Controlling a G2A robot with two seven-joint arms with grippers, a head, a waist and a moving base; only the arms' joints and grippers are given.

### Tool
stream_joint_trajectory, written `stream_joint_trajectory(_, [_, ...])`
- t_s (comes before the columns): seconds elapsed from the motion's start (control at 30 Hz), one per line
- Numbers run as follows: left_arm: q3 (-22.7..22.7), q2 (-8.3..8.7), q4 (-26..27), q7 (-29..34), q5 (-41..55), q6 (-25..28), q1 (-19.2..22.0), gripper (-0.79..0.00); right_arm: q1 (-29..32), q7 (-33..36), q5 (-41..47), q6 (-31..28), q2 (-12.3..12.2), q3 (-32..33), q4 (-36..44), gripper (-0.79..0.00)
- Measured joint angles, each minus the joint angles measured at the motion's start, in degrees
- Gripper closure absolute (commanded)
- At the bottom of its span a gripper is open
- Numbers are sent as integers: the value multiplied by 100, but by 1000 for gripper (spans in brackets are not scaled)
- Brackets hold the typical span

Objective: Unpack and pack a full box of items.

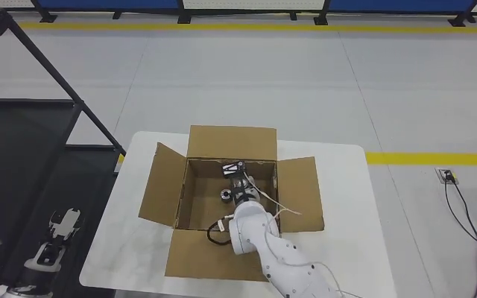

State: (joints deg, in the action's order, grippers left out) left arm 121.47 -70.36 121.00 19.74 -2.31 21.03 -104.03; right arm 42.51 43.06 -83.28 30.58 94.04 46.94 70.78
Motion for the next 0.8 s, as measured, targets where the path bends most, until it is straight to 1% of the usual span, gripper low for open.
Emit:
stream_joint_trajectory(0.03, [0,0,0,0,0,0,0,-785,1,-53,67,-36,10,37,-50,-292])
stream_joint_trajectory(0.1, [0,0,0,0,0,0,0,-785,16,-157,156,-104,28,99,-115,-326])
stream_joint_trajectory(0.17, [0,0,0,0,0,0,0,-785,42,-204,164,-133,40,132,-132,-305])
stream_joint_trajectory(0.2, [0,0,0,0,0,0,0,-785,62,-217,154,-145,45,152,-130,-314])
stream_joint_trajectory(0.3, [0,0,0,0,0,0,0,-785,118,-232,119,-180,57,204,-115,-366])
stream_joint_trajectory(0.4, [0,0,0,0,0,0,0,-785,169,-242,98,-226,68,257,-104,-388])
stream_joint_trajectory(0.43, [0,0,0,0,0,0,0,-785,186,-247,92,-240,72,272,-92,-422])
stream_joint_trajectory(0.47, [0,0,0,0,0,0,0,-785,204,-255,76,-248,74,286,-77,-477])
stream_joint_trajectory(0.53, [0,0,0,0,0,0,0,-785,264,-295,32,-236,81,316,-5,-477])
stream_joint_trajectory(0.57, [0,0,0,0,0,0,0,-785,294,-308,16,-232,82,330,31,-489])
stream_joint_trajectory(0.67, [0,0,0,0,0,0,0,-785,397,-339,-45,-227,86,380,153,-606])
stream_joint_trajectory(0.7, [0,0,0,0,0,0,0,-785,435,-342,-73,-234,86,401,199,-665])
stream_joint_trajectory(0.73, [0,0,0,0,0,0,0,-785,463,-348,-101,-237,86,417,235,-748])
stream_joint_trajectory(0.77, [0,0,0,0,0,0,0,-785,495,-364,-128,-236,86,433,280,-785])
stream_joint_trajectory(0.8, [0,0,0,0,0,0,0,-785,549,-405,-152,-232,86,456,370,-785])
